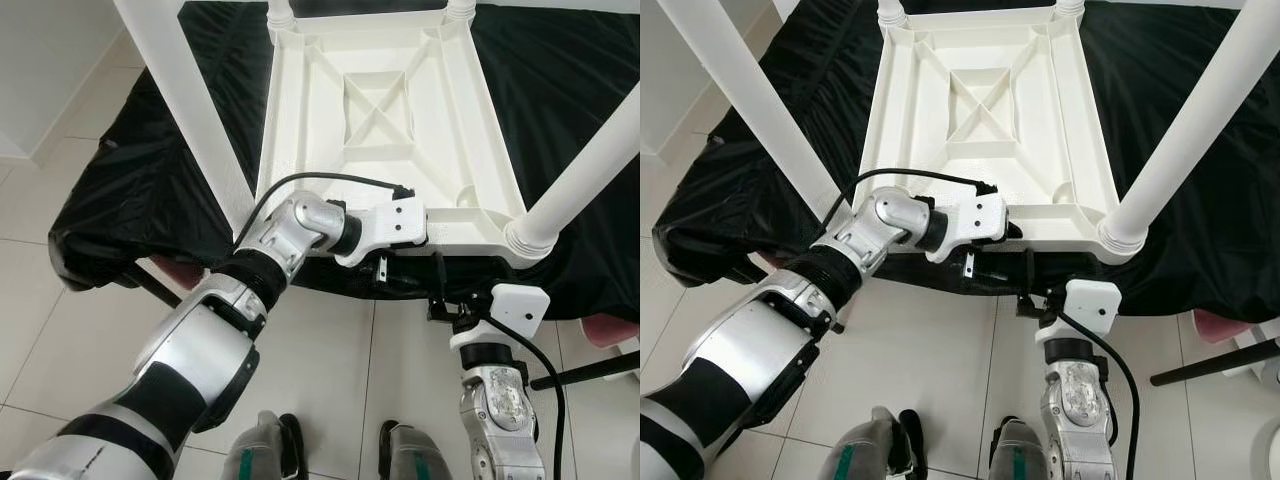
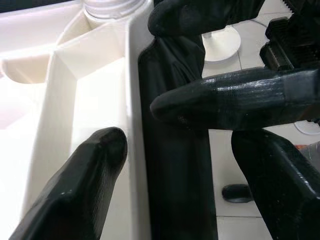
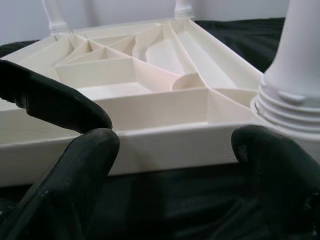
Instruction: Building children table
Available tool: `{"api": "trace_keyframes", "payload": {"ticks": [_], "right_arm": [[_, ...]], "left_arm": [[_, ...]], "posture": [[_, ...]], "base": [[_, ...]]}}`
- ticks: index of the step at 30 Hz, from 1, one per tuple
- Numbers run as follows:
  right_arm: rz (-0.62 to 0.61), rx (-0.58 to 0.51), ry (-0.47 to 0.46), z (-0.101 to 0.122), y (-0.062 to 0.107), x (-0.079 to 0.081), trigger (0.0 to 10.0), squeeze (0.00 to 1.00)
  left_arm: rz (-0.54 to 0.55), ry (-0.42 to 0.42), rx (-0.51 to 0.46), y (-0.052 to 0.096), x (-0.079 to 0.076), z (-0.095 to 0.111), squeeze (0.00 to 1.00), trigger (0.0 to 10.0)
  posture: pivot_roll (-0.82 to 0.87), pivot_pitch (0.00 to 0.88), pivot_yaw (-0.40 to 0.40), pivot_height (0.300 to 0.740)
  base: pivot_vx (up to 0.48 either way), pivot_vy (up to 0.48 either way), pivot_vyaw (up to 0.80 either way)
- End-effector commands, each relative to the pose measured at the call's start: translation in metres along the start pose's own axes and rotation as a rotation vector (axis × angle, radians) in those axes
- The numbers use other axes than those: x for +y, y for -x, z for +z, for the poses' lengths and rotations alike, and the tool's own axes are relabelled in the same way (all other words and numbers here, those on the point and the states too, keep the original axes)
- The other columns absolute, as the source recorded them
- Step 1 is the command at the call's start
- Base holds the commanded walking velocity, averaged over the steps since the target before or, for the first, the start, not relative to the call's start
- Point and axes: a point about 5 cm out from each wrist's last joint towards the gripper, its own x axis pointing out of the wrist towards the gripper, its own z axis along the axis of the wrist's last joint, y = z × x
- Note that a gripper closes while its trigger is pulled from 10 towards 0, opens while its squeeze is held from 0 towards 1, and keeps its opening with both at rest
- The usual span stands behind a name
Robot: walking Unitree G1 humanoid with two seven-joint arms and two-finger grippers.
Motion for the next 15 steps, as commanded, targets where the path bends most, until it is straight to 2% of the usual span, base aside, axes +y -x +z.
{"api": "trace_keyframes", "payload": {"ticks": [1, 3, 4, 5, 6, 12, 13, 14, 15], "right_arm": [[0.006, 0.044, -0.007, -0.008, 0.004, 0.001, 10.0, 0.00], [0.006, 0.044, -0.007, -0.008, 0.004, 0.001, 10.0, 0.00], [0.014, 0.042, -0.009, -0.008, 0.003, 0.002, 10.0, 0.00], [0.014, 0.042, -0.009, -0.008, 0.003, 0.002, 10.0, 0.00], [0.033, 0.039, -0.012, -0.009, -0.002, 0.003, 10.0, 0.00], [0.048, 0.036, -0.013, -0.009, -0.005, 0.004, 10.0, 0.00], [0.051, 0.033, -0.016, -0.009, -0.006, 0.005, 10.0, 0.00], [0.051, 0.033, -0.016, -0.009, -0.006, 0.005, 10.0, 0.00], [0.055, 0.031, -0.018, -0.008, -0.007, 0.005, 10.0, 0.00]], "left_arm": [[-0.107, -0.014, -0.036, 0.003, -0.005, 0.006, 0.00, 10.0], [-0.107, -0.014, -0.036, 0.003, -0.005, 0.006, 0.00, 10.0], [-0.083, -0.038, -0.084, 0.010, -0.005, 0.017, 0.00, 10.0], [-0.083, -0.038, -0.084, 0.010, -0.005, 0.017, 0.00, 10.0], [-0.014, -0.075, -0.175, 0.027, -0.012, 0.035, 0.00, 10.0], [0.056, -0.051, -0.221, 0.034, -0.021, 0.042, 0.00, 10.0], [0.126, -0.028, -0.247, 0.034, -0.023, 0.044, 0.00, 10.0], [0.126, -0.028, -0.247, 0.034, -0.023, 0.044, 0.00, 10.0], [0.241, -0.005, -0.278, 0.036, -0.024, 0.047, 0.00, 10.0]], "posture": [[-0.07, 0.166, 0.123, 0.740], [-0.07, 0.166, 0.123, 0.740], [-0.06, 0.164, 0.117, 0.740], [-0.06, 0.164, 0.117, 0.740], [-0.03, 0.161, 0.107, 0.740], [-0.03, 0.161, 0.107, 0.740], [-0.03, 0.161, 0.105, 0.740], [-0.03, 0.161, 0.105, 0.740], [-0.03, 0.161, 0.095, 0.740]], "base": [[0.000, 0.000, 0.00], [0.000, 0.000, 0.00], [0.000, 0.000, 0.00], [0.000, 0.000, 0.00], [0.000, 0.000, 0.00], [0.000, 0.000, 0.00], [0.000, 0.000, 0.00], [0.000, 0.000, 0.00], [0.000, 0.000, 0.00]]}}
